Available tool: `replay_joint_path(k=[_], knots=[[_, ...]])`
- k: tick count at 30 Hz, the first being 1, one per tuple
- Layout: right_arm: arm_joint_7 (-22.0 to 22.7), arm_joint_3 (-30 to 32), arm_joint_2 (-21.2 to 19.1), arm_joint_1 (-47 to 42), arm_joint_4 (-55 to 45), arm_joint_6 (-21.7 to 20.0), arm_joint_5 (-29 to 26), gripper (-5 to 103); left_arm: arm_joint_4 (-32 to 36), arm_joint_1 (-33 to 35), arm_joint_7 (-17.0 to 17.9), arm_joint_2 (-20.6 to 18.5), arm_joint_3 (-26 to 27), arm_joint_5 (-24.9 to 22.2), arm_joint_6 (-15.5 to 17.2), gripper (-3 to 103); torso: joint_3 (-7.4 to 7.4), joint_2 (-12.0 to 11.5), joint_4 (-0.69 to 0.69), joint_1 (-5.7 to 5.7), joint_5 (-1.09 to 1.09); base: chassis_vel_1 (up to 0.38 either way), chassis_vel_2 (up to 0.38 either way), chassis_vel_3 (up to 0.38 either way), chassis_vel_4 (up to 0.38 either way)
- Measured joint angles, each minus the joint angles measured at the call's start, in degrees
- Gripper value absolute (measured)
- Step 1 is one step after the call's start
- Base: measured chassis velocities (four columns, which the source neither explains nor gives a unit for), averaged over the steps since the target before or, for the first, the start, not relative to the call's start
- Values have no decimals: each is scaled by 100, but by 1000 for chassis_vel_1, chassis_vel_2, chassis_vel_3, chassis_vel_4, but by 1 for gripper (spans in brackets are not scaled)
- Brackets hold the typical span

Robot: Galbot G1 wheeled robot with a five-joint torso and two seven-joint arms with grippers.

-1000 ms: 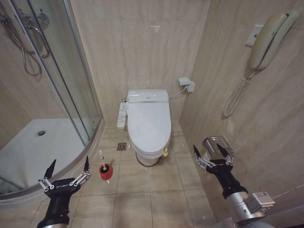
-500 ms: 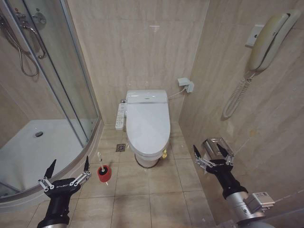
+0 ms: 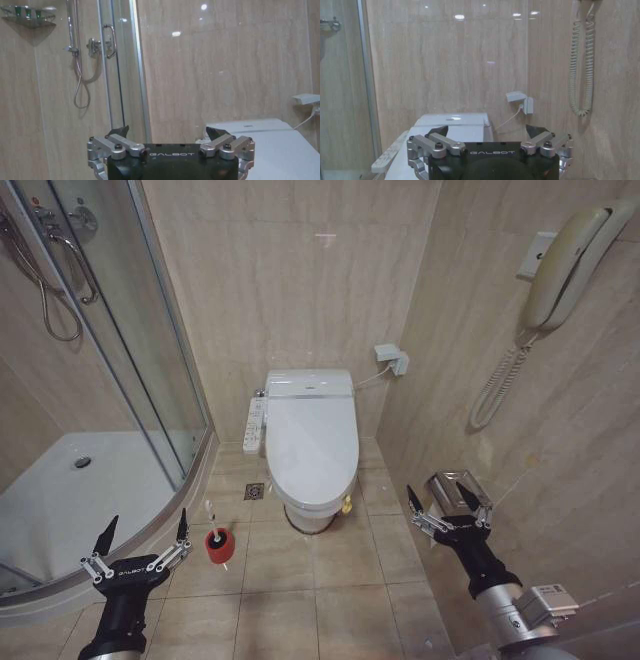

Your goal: Open the toilet lid, clean the toilet bowl with a toilet brush, close the toilet lid, and flush.

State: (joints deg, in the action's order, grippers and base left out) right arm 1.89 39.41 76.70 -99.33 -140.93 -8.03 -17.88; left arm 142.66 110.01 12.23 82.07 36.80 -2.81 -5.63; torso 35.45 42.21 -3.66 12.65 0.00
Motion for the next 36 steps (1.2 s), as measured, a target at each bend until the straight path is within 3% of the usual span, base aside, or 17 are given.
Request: replay_joint_path(k=[36], knots=[[0, 0, 0, 0, 0, 0, 0, 100, 0, 0, 0, 0, 0, 0, 0, 100, 0, 0, 0, -1, 0, -9, -9, 13, 8]])
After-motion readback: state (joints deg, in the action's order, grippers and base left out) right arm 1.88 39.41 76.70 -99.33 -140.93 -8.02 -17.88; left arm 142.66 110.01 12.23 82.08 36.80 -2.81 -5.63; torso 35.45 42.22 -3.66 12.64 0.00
